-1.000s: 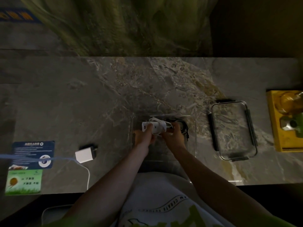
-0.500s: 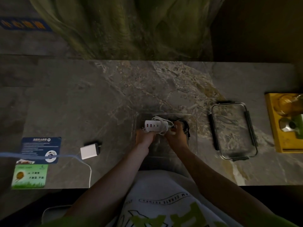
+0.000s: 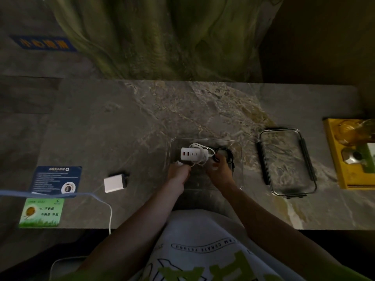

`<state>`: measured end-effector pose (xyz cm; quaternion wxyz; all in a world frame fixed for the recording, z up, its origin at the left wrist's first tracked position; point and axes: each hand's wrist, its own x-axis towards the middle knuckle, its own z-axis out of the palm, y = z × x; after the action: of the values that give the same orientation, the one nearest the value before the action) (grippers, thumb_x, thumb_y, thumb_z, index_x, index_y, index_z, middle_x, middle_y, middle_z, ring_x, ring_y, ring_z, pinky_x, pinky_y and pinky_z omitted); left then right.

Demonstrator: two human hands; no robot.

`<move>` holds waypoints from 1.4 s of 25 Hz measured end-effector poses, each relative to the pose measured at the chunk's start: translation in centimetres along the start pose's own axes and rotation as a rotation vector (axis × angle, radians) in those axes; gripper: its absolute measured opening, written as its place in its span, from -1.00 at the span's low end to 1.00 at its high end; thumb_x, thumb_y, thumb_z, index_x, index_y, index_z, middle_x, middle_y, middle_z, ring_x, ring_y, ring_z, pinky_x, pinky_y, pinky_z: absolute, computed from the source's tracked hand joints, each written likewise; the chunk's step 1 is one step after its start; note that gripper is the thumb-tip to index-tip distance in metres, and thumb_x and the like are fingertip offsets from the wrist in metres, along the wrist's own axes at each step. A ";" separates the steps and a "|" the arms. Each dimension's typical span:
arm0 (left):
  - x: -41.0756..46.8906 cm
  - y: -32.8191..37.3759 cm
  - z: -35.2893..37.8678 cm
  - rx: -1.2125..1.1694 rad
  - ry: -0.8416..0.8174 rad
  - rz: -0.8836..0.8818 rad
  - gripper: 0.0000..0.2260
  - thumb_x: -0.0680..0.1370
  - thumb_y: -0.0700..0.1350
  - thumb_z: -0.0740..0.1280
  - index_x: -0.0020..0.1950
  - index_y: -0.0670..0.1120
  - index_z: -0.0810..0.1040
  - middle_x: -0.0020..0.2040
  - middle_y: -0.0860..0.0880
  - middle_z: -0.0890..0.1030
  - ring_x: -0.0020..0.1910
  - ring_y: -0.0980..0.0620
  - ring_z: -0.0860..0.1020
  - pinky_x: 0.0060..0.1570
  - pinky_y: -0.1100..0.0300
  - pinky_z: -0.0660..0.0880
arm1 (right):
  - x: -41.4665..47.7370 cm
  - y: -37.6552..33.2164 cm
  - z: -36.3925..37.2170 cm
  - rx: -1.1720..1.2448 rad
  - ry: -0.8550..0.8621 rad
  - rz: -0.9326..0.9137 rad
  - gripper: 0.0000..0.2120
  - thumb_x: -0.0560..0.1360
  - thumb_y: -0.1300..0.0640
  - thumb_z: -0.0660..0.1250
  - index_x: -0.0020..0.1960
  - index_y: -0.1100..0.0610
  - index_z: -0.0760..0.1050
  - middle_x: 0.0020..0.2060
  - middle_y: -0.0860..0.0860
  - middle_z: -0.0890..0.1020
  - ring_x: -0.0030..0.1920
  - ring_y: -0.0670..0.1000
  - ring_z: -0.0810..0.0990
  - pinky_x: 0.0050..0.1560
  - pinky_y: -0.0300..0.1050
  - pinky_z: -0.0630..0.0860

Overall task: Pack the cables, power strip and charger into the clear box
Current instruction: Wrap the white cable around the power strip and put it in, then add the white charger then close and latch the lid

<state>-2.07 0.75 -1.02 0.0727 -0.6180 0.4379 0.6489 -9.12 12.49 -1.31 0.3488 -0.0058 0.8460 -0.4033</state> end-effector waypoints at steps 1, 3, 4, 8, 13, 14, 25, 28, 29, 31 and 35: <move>-0.1 -0.1 0.0 0.021 0.012 0.025 -0.78 0.45 -0.36 0.28 0.05 -0.19 0.56 -0.22 -0.10 0.54 -0.15 -0.04 0.52 0.15 -0.01 0.51 | -0.1 0.1 -0.1 -0.004 -0.001 -0.006 -0.41 0.48 0.07 0.40 0.43 0.13 0.24 0.12 0.12 0.60 0.00 0.03 0.56 -0.03 -0.06 0.50; -0.3 -0.3 -0.2 0.073 0.034 0.082 -0.79 0.45 -0.31 0.30 0.04 -0.13 0.56 -0.15 -0.10 0.57 -0.02 -0.11 0.57 0.18 -0.04 0.53 | -0.4 0.2 -0.2 -0.023 0.000 -0.014 -0.43 0.49 0.06 0.39 0.41 0.13 0.26 0.14 0.12 0.61 0.02 0.04 0.58 0.00 -0.01 0.54; -0.4 -0.4 -0.4 0.091 0.040 0.108 -0.81 0.45 -0.29 0.31 0.02 -0.11 0.56 -0.11 -0.11 0.58 0.03 -0.13 0.58 0.18 -0.06 0.53 | -0.5 0.3 -0.2 -0.029 0.004 -0.018 -0.46 0.49 0.09 0.39 0.39 0.13 0.27 0.14 0.13 0.61 0.00 0.02 0.57 -0.02 -0.02 0.53; -1.1 -0.7 -1.0 0.233 0.046 0.234 -0.73 0.49 -0.18 0.33 0.18 -0.12 0.51 0.10 -0.11 0.61 0.11 -0.10 0.56 0.15 0.03 0.51 | -1.0 0.2 -0.5 -0.030 -0.010 -0.019 -0.47 0.49 0.17 0.38 0.40 0.14 0.28 0.18 0.13 0.59 -0.03 -0.03 0.53 -0.03 -0.05 0.52; -1.9 -1.3 -2.3 0.529 0.096 0.655 -0.62 0.51 -0.28 0.30 0.33 -0.11 0.41 0.24 -0.11 0.52 0.21 -0.06 0.52 0.08 0.26 0.39 | -1.7 -0.1 -0.4 -0.027 -0.007 -0.050 -0.48 0.49 0.08 0.40 0.38 0.12 0.30 0.19 0.13 0.58 0.01 0.01 0.56 0.05 0.04 0.58; -2.0 -1.6 -2.6 0.550 0.109 0.722 -0.60 0.50 -0.30 0.29 0.33 -0.12 0.40 0.27 -0.12 0.49 0.24 -0.06 0.49 0.11 0.29 0.37 | -1.8 -0.1 -0.3 -0.018 -0.006 -0.056 -0.48 0.49 0.06 0.39 0.38 0.12 0.30 0.18 0.12 0.59 0.01 0.00 0.57 0.03 0.01 0.58; -0.1 -3.4 -8.0 0.672 0.193 0.862 -0.49 0.55 -0.18 0.30 0.48 -0.17 0.25 0.42 -0.21 0.34 0.37 -0.20 0.33 0.34 0.02 0.27 | -2.5 -2.4 1.3 -0.101 -0.072 -0.196 -0.54 0.50 0.16 0.37 0.36 0.07 0.32 0.17 0.06 0.56 0.05 0.00 0.59 0.05 -0.04 0.59; 0.9 -3.7 -10.7 0.721 0.239 0.837 -0.43 0.54 -0.11 0.32 0.50 -0.15 0.21 0.46 -0.22 0.29 0.38 -0.25 0.31 0.35 -0.10 0.28 | -3.0 -3.5 2.7 -0.241 -0.079 -0.290 -0.50 0.49 0.17 0.39 0.38 0.15 0.33 0.18 0.09 0.51 0.09 0.03 0.53 0.05 -0.12 0.48; 1.2 -3.8 -11.7 0.737 0.258 0.817 -0.41 0.54 -0.08 0.33 0.51 -0.14 0.19 0.48 -0.22 0.27 0.38 -0.26 0.30 0.35 -0.12 0.28 | -3.0 -3.9 3.3 -0.285 -0.091 -0.320 -0.49 0.49 0.17 0.39 0.39 0.16 0.33 0.20 0.10 0.50 0.14 0.05 0.52 0.07 -0.12 0.46; 1.9 -3.8 -13.7 0.767 0.290 0.773 -0.37 0.51 -0.04 0.35 0.52 -0.12 0.18 0.50 -0.20 0.23 0.40 -0.25 0.28 0.35 -0.14 0.28 | -3.4 -5.1 4.4 -0.349 -0.138 -0.363 -0.48 0.48 0.17 0.37 0.41 0.10 0.32 0.22 0.04 0.48 0.21 0.02 0.46 0.11 -0.10 0.43; 3.4 -3.8 -17.6 0.841 0.312 0.668 -0.32 0.50 -0.13 0.37 0.53 -0.11 0.11 0.54 -0.21 0.12 0.44 -0.28 0.21 0.38 -0.16 0.23 | -4.2 -6.0 7.0 -0.504 -0.219 -0.528 -0.38 0.41 0.16 0.40 0.43 0.09 0.30 0.34 0.13 0.42 0.32 0.14 0.42 0.27 -0.01 0.40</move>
<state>12.55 -10.09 -3.16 0.0378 -0.4522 0.8365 0.3072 -3.42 4.87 2.24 0.3086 -0.3524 0.8457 -0.2557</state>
